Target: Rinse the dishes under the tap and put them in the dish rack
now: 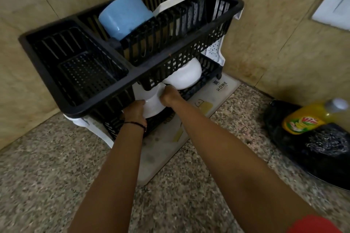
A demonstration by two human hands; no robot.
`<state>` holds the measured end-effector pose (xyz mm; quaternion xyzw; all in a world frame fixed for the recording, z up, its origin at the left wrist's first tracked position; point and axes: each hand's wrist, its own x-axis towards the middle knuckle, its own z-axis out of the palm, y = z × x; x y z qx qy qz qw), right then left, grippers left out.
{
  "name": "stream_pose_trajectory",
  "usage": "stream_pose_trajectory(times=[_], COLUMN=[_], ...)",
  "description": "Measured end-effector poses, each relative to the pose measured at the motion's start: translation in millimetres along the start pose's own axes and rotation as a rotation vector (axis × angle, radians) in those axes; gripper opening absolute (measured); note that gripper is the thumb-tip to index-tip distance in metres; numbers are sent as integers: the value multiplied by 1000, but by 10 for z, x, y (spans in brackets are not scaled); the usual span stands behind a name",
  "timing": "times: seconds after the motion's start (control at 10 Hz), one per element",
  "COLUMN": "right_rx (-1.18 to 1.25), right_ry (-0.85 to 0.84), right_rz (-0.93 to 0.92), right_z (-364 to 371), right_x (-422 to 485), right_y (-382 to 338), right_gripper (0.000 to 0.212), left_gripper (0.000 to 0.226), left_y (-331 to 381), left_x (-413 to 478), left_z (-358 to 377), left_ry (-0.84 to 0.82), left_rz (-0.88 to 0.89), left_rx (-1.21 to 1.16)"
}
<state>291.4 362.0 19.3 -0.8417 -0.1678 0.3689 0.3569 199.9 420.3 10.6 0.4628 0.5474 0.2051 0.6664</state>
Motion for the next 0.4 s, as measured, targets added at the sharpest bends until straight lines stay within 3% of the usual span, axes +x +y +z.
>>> stream_pose_trajectory(times=[0.2,0.3,0.4], right_rx=[-13,144,383], right_ry=[-20,54,200], right_rz=[-88,-170,-267], right_z=[-5,-38,-81], right_x=[-22,-118,-315], right_y=[73,225,443], right_gripper=[23,37,29], left_gripper=[56,54,55], left_y=[-43,-75,-183], left_x=[-79,-153,-383], left_z=[-19,-49,-73], left_ry=[15,-13,-49], left_rz=[165,225,287], left_rx=[149,158,156])
